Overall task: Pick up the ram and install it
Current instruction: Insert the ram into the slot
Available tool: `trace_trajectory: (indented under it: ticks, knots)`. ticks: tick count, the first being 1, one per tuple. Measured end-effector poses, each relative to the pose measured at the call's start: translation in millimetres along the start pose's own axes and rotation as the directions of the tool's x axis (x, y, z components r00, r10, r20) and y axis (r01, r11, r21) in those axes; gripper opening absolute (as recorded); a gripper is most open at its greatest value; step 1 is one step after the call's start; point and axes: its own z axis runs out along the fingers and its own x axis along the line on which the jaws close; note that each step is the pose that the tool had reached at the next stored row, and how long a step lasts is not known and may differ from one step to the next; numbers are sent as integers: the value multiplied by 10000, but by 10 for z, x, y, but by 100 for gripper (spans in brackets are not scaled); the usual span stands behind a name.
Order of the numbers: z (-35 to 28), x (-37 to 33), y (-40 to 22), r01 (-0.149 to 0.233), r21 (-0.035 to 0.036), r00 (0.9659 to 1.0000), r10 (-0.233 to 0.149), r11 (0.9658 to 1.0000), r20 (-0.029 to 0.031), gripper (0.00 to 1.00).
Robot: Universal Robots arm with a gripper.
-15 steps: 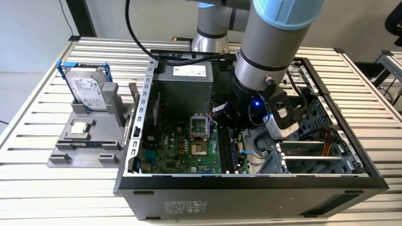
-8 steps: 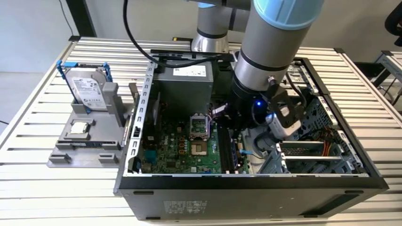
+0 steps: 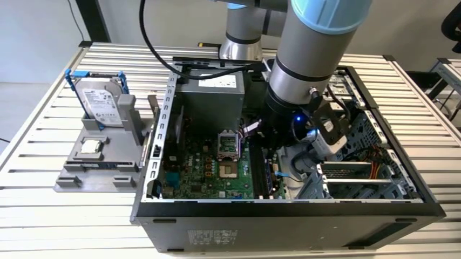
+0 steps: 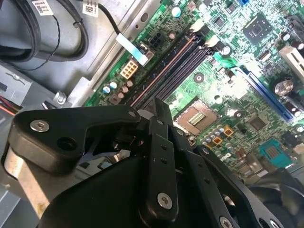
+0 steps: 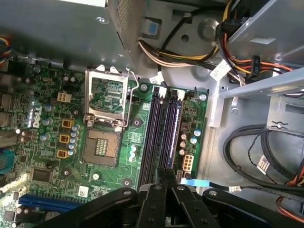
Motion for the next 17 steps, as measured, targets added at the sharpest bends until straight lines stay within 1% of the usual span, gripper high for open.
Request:
trace_trajectory:
  ticks: [4,8,12,17]
  knots:
    - [0,0,0,325,-3,9995,-325,9995,-15,0]
    - [0,0,0,659,-4,9978,-659,9978,-30,0]
    - [-1,0,0,965,-8,9953,-965,9953,-44,0]
    - [-4,0,0,1328,-8,9911,-1328,9911,-63,0]
